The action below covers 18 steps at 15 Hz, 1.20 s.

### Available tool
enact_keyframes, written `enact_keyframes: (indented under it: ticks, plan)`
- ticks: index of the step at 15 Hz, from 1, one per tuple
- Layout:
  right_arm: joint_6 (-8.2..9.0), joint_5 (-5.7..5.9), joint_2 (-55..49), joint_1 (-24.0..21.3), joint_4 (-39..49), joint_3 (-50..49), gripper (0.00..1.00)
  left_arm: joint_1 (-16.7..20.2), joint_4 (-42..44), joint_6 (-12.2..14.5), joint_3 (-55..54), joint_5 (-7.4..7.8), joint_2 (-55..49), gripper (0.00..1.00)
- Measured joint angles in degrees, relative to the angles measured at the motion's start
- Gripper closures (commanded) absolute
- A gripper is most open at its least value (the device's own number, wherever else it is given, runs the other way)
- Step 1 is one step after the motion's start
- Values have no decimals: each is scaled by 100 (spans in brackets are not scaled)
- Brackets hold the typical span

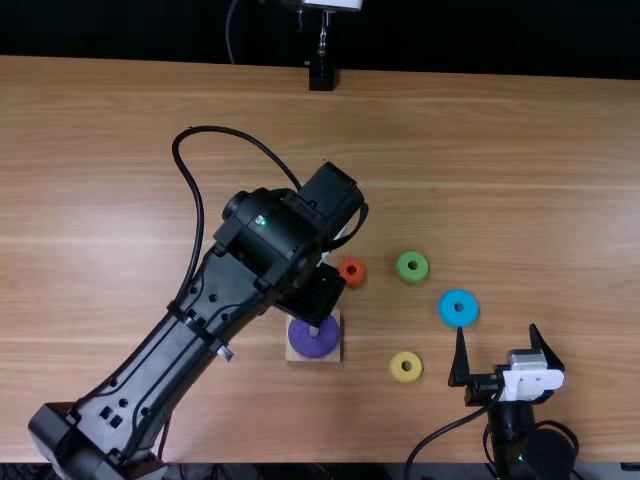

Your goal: Build the Hanoi tower: stack the rings onto the peg from bottom to top in this color order: purple, dark blue, light blue, dark green, light green, yellow, orange.

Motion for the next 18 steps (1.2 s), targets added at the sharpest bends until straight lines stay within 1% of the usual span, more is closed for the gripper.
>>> enact_keyframes:
  ticks: [4, 6, 18]
  plan:
    - [0, 2, 0, 0, 4, 0, 0, -238, 2, -46, -2, 4, 0, 100]
    - [2, 0, 0, 0, 0, 0, 0, -302, 0, -48, -2, 4, 0, 100]
    - [2, 0, 0, 0, 2, 0, 0, -308, 66, -87, -2, 2, 101, 100]
